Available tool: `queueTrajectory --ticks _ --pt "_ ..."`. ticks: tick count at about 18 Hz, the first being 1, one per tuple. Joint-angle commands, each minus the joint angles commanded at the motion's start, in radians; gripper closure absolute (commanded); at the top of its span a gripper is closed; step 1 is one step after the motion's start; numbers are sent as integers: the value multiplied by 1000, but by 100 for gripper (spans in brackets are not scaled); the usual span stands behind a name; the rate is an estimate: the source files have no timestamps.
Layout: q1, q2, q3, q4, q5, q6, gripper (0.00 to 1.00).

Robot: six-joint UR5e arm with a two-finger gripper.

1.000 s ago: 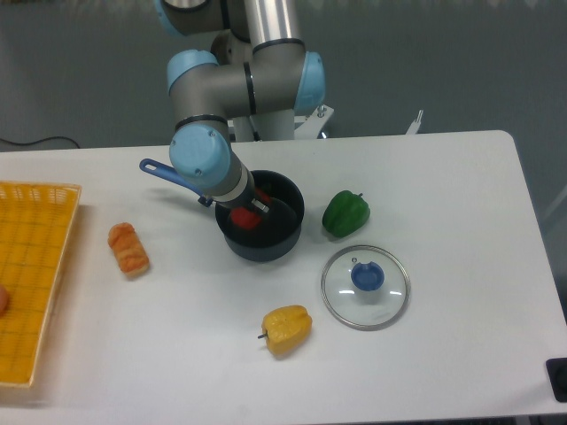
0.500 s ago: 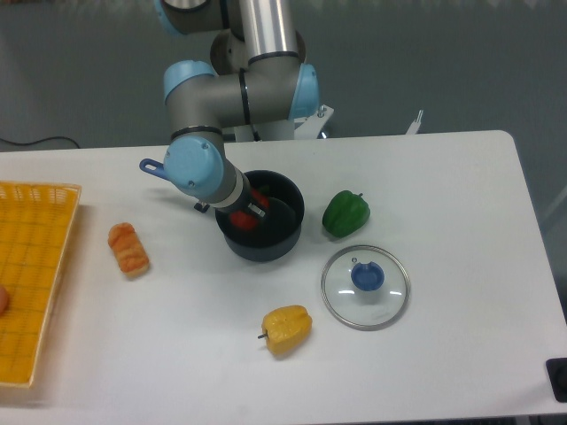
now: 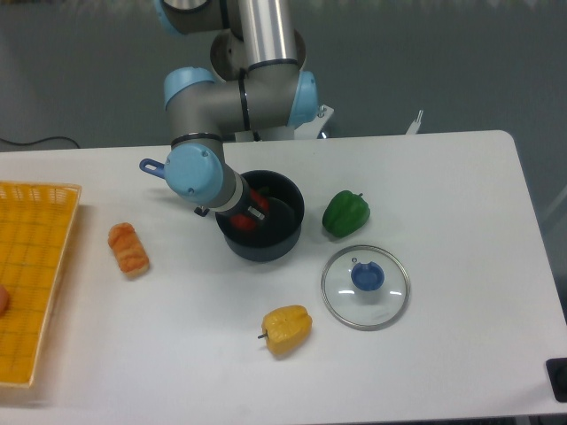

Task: Place the red pepper in the pot
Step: 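Open the gripper to release the pepper inside the pot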

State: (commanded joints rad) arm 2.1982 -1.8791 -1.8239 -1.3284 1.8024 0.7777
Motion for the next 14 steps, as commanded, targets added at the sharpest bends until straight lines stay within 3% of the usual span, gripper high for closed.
queueTrajectory --ticks 14 --pt "-2 -12 0 0 3 0 36"
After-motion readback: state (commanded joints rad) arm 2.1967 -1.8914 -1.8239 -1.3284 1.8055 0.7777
